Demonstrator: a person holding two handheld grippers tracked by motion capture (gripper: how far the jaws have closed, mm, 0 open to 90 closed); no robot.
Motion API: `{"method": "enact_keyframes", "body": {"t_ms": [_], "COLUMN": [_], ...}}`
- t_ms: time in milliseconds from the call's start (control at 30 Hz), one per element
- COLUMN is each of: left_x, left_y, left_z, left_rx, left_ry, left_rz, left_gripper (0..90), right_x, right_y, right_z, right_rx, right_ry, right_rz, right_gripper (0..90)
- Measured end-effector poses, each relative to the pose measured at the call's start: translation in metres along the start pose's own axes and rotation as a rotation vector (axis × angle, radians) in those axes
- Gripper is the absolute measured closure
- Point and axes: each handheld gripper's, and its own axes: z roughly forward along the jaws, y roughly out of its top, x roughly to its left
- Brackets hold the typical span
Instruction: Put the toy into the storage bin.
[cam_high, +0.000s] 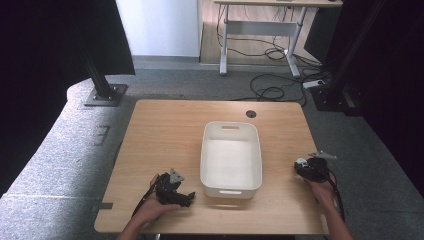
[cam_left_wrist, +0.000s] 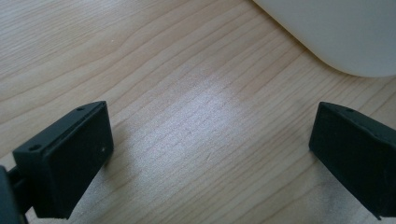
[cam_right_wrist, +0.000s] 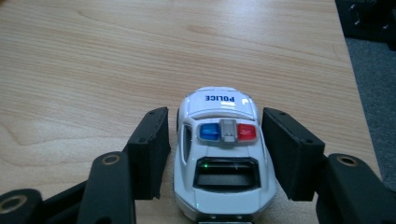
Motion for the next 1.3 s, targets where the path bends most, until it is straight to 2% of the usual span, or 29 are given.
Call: {"method": "enact_keyframes", "body": {"t_ms": [100,267,767,900,1167,1300], "left_x": [0.000,0.000,0.000,0.000,0.000,0.000], "left_y": [0.000,0.000,0.000,0.000,0.000,0.000], "left_z": [0.000,0.000,0.000,0.000,0.000,0.000], "left_rx": [0.000,-0.001,-0.001,-0.001,-0.001,-0.001], "left_ry": [0.000,0.000,0.000,0.000,0.000,0.000], "left_rz": [0.000,0.000,0.000,0.001,0.001,0.001], "left_gripper": [0.0,0.0,0.0,0.0,0.0,0.0], "right_x": [-0.002,-0.003,-0.003,-0.004,-0.007,-0.005], "right_y": [0.000,-0.001,0.002,0.002,0.006,0.008], "right_z": [0.000,-0.001,-0.004,-0.005,-0.013,-0.016], "right_rx": [0.003,0.001,0.033,0.037,0.009,-0.005], "right_ry": [0.004,0.011,0.017,0.022,0.044,0.058], "right_rz": [0.018,0.011,0.016,0.030,0.057,0.048], "right_gripper": [46.4,49.0,50.0,50.1,50.2,50.1]}}
